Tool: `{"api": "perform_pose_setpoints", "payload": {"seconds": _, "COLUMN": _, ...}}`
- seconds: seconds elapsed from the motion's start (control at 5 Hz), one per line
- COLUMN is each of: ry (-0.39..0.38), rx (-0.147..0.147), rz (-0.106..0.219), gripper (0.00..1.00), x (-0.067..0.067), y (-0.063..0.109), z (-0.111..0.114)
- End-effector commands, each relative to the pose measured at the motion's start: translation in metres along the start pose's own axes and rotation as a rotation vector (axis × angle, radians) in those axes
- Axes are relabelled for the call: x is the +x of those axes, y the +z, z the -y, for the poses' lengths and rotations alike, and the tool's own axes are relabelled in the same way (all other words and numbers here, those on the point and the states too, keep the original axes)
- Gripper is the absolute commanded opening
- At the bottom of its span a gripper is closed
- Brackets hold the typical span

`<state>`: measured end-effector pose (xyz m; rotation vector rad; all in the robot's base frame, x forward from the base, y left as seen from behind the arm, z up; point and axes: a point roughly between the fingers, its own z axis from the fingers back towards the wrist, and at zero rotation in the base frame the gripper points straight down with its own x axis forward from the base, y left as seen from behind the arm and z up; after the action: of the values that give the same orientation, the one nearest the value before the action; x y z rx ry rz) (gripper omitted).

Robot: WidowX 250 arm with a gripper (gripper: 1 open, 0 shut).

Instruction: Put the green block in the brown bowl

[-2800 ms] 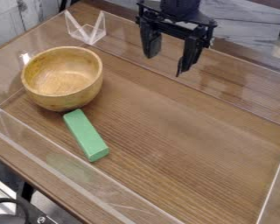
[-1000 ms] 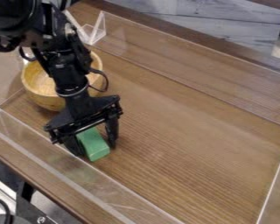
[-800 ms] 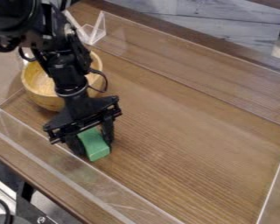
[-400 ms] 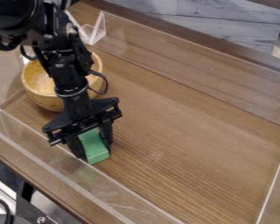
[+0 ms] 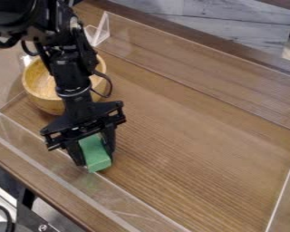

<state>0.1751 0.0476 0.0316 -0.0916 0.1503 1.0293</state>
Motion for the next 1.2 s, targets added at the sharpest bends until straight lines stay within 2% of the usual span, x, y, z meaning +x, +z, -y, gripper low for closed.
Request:
{"api": "perform_pose_setpoints", "payload": {"seconds": 0.0, "ry": -0.020, "rx": -0.021, "rz": 0.033, "gripper": 0.00, "x": 0.003, "y": 0.014, "z": 0.006}}
{"api": "perform_pose_setpoints", "payload": {"seconds": 0.4, "ry": -0.043, "rx": -0.011, "rz": 0.020, "gripper": 0.00, "x": 0.000, "y": 0.022, "z": 0.011}}
{"api": "perform_pose_setpoints", "payload": {"seconds": 1.0, "ry": -0.070, "rx": -0.013, "rz": 0.008, "gripper": 0.00, "x": -0.001, "y": 0.028, "z": 0.016}}
